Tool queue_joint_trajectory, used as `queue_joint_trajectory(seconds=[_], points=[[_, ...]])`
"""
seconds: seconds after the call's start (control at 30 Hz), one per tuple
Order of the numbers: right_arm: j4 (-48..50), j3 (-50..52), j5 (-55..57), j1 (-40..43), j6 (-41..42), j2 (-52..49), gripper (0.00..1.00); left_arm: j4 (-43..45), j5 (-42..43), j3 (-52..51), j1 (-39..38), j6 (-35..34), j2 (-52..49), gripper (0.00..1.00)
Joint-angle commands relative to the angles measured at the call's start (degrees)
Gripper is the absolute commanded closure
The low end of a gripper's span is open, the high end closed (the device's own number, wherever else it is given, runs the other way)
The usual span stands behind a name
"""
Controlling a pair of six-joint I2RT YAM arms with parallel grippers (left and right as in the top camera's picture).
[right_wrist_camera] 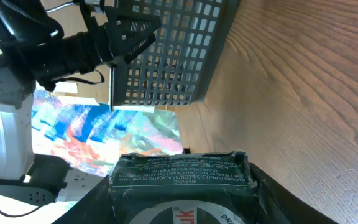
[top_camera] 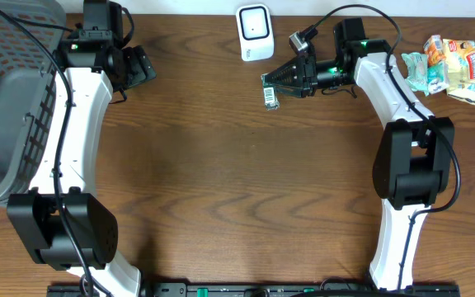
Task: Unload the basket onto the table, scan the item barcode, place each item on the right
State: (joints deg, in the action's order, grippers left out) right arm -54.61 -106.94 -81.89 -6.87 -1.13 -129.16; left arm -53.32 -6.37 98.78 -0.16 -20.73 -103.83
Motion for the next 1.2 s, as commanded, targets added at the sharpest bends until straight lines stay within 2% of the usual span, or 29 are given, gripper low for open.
queue_joint_trajectory(seconds=[0.0,0.17,0.3,0.43,0.63,0.83,0.97,1.07,1.17], points=[[0.0,-1.0,-2.3,0.0,-1.3,1.7,0.53,0.0,-0.7,0.3,0.0,0.3,-0.3,0.02],[0.0,-1.0,-2.1,0.0,-1.3,1.7,0.53,0.0,-0.7,0.3,0.0,0.3,-0.3,0.02],[0.0,-1.0,3.1,-0.5,-1.0,1.7,0.53,0.0,-0.7,0.3,0.0,0.3,-0.3,0.02],[0.0,-1.0,20.0,-2.3,2.1,1.7,0.52,0.0,-0.7,0.3,0.0,0.3,-0.3,0.02],[-0.2,-1.0,58.2,-6.7,10.8,1.7,0.52,0.0,-0.7,0.3,0.0,0.3,-0.3,0.02],[0.5,-1.0,87.1,-15.1,11.1,1.5,0.53,0.0,-0.7,0.3,0.0,0.3,-0.3,0.02],[3.5,0.4,94.9,-19.5,5.2,1.5,0.52,0.0,-0.7,0.3,0.0,0.3,-0.3,0.02],[5.8,1.7,95.5,-21.9,0.2,1.5,0.51,0.0,-0.7,0.3,0.0,0.3,-0.3,0.02],[5.9,1.7,95.5,-22.8,-0.2,1.5,0.51,0.0,-0.7,0.3,0.0,0.3,-0.3,0.02]])
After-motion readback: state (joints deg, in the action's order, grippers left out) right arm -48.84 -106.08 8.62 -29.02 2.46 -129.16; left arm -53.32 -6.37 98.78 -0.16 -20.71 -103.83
